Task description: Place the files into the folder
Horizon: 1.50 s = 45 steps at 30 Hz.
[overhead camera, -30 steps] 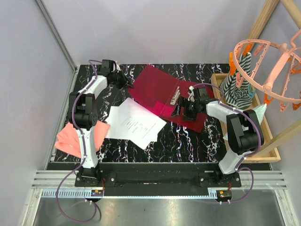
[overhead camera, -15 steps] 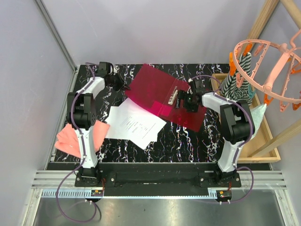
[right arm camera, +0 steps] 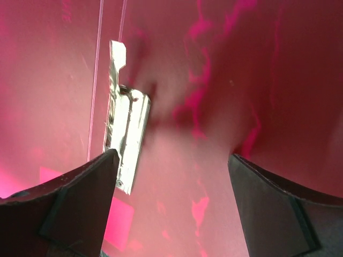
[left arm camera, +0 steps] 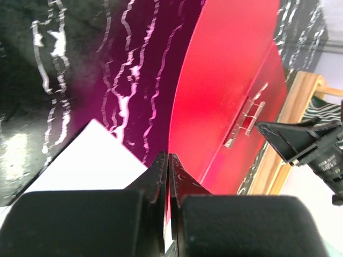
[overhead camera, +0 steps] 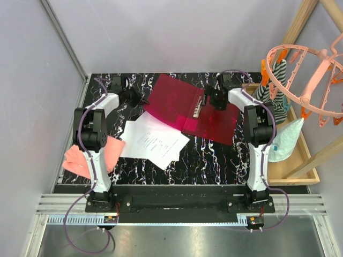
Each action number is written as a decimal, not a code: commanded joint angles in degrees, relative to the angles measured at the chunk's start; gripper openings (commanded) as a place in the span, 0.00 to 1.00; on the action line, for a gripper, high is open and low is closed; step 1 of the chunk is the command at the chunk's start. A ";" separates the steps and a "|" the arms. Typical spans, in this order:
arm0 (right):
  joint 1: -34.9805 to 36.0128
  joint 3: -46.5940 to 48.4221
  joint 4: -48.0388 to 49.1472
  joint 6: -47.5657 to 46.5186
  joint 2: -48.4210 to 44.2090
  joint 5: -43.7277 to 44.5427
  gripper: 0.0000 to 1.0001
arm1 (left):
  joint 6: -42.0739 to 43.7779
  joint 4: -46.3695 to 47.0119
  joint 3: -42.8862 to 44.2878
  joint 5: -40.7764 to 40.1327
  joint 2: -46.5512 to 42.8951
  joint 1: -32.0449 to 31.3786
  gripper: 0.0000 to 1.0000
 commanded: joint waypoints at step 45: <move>50.80 -48.06 21.29 59.71 -32.39 26.64 0.51 | 4.43 -4.80 -42.09 -24.08 -31.53 -25.66 0.49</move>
